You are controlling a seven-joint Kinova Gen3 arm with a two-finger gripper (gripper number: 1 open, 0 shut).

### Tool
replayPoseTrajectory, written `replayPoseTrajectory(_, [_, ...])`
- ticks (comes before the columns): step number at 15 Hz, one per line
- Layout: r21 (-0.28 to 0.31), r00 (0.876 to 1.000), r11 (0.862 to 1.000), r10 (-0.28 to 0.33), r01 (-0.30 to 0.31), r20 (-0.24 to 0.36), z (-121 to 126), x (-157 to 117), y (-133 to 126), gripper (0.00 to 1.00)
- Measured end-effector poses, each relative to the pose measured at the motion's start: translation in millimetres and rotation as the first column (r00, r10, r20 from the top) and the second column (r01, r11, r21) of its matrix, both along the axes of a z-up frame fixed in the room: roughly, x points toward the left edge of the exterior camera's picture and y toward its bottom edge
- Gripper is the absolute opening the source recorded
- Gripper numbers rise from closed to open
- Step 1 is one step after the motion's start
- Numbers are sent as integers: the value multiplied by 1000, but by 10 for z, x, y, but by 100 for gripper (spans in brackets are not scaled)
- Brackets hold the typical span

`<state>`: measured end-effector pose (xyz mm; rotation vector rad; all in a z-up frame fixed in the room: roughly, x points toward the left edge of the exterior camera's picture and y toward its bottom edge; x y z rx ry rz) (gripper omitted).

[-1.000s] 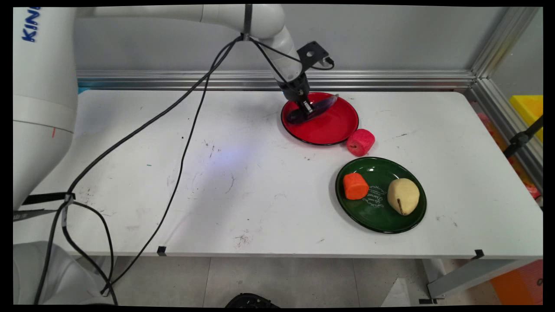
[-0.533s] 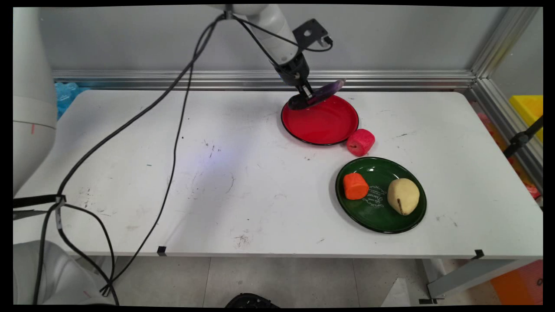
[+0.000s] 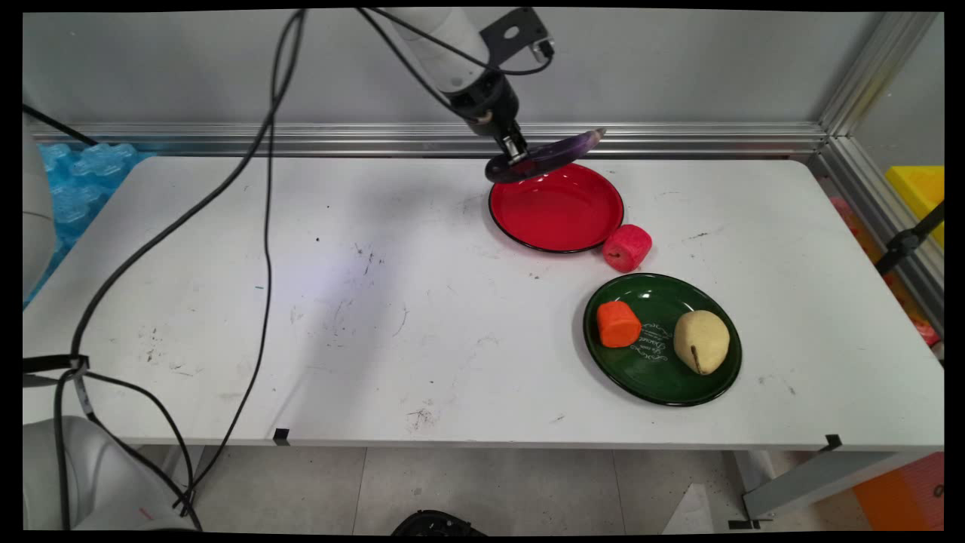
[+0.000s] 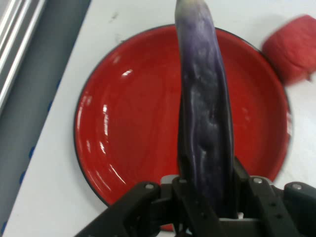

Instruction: Place the picked object on the table

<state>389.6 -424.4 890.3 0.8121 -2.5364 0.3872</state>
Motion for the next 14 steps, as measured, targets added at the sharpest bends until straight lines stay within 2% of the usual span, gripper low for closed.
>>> replayPoseTrajectory(3, [-3,997,998,-70,70,14,89,127,202,0])
replayPoseTrajectory(6, [2,989,990,-143,143,31,128,246,405,0])
replayPoseTrajectory(10, [20,965,967,-256,255,49,96,352,695,0])
replayPoseTrajectory(14, [43,943,944,-328,326,54,-23,361,892,0])
